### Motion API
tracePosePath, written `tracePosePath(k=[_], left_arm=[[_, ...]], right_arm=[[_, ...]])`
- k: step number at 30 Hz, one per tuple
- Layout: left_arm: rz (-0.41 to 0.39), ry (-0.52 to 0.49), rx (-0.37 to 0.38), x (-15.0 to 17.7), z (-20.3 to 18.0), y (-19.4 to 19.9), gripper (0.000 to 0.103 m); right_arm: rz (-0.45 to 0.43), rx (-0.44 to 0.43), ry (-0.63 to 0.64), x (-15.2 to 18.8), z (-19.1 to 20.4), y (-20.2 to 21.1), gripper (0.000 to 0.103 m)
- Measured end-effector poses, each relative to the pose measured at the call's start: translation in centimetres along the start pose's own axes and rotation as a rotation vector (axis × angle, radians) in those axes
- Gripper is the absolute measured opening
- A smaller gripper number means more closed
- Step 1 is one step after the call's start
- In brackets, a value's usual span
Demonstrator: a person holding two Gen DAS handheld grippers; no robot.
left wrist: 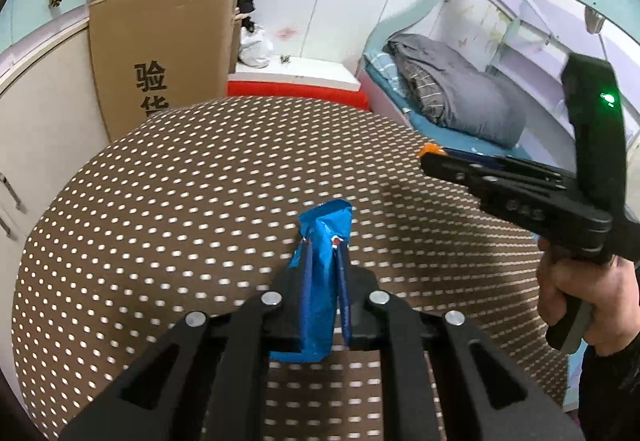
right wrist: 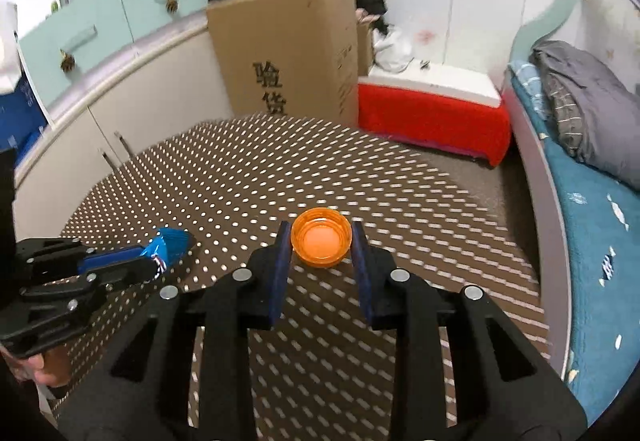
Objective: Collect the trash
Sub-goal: 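Carry the blue wrapper and orange cap over the wastebasket and open both grippers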
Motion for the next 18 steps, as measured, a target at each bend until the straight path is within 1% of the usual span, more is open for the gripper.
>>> tracePosePath(k=[6, 11, 14, 18], left_arm=[[-0.038, -0.019, 0.060, -1.4, -4.5, 0.5, 0.010], [-0.070, -0.053, 0.121, -3.2, -9.6, 0.4, 0.010], [-0.089, -0.075, 0.154, -4.4, -12.9, 0.1, 0.010], [-0.095, -0.103, 0.196, -5.8, -16.9, -0.6, 0.010]], right_arm=[[-0.089, 0.030, -0.068, -0.1, -5.1, 6.0, 0.029], [-0.159, 0.085, -0.129, 0.5, -10.1, 10.8, 0.029], [-0.186, 0.124, -0.168, 1.2, -12.7, 12.8, 0.029], [-0.210, 0.183, -0.249, 2.8, -17.5, 15.2, 0.029]])
Point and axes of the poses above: each gripper's, at about its wrist camera, not at the fingertips, and y roughly against the way its jaws point, z to its left, x to its underside, the point moved 3 cm from there along -y, roughly the way its jaws point, and after that the axes turned 8 degrees about x, right-handed, at the moved point
